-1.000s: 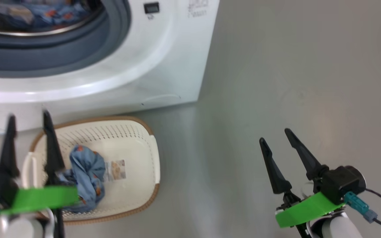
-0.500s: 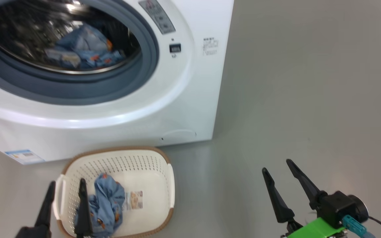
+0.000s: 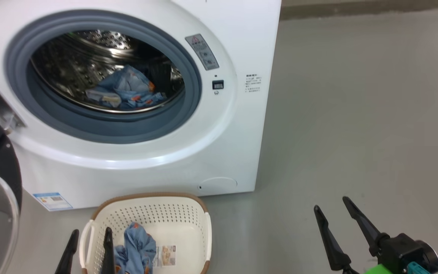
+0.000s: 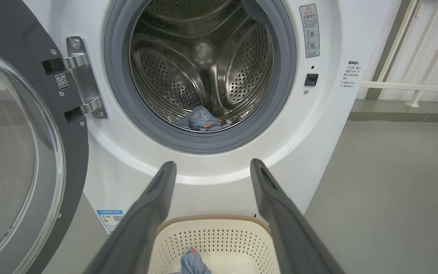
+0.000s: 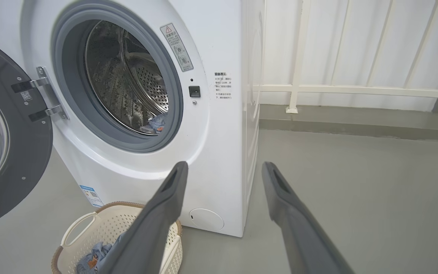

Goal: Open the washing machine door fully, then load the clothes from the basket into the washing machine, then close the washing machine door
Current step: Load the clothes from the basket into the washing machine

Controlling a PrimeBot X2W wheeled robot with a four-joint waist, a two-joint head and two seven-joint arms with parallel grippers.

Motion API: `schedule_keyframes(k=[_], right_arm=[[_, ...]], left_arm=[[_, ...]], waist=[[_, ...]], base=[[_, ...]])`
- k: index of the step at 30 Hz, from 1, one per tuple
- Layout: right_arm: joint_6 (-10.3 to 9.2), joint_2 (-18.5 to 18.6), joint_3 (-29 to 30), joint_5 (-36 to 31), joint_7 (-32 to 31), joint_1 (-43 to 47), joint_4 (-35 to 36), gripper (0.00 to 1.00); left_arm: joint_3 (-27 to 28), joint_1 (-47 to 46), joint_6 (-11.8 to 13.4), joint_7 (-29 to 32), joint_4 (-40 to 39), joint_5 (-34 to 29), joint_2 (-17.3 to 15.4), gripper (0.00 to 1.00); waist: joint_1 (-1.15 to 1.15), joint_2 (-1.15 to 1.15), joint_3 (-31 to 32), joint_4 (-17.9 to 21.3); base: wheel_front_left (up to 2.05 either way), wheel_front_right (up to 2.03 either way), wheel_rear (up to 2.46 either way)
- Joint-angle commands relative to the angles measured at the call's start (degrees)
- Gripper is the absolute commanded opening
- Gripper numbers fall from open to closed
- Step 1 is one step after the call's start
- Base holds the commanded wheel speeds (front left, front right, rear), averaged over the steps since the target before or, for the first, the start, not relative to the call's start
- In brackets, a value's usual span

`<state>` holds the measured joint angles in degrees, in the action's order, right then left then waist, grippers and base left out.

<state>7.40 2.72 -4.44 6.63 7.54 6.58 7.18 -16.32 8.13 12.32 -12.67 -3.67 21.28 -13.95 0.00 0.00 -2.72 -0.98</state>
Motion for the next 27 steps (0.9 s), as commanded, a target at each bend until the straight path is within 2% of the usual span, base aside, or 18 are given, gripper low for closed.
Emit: schedule_keyframes(k=[1,27], right_arm=[[0.09,0.2,-1.0,-0.5,-0.4,-0.1,1.9,1.00],[0.09,0.2,-0.6,0.1,-1.6,2.3,3.6,1.00]], left_arm=[[1.9,-1.1,-0.4,-0.1,-1.0,0.2,-0.9,1.00],[1.3,-1.6,-0.2,-0.1,-0.4,0.9,-1.5,1.00]], waist=[[0.00,0.00,1.3,-0.5],[0.00,0.00,3.9,-1.0]], base=[[0.00,0.00,0.00],[0.00,0.00,0.00]])
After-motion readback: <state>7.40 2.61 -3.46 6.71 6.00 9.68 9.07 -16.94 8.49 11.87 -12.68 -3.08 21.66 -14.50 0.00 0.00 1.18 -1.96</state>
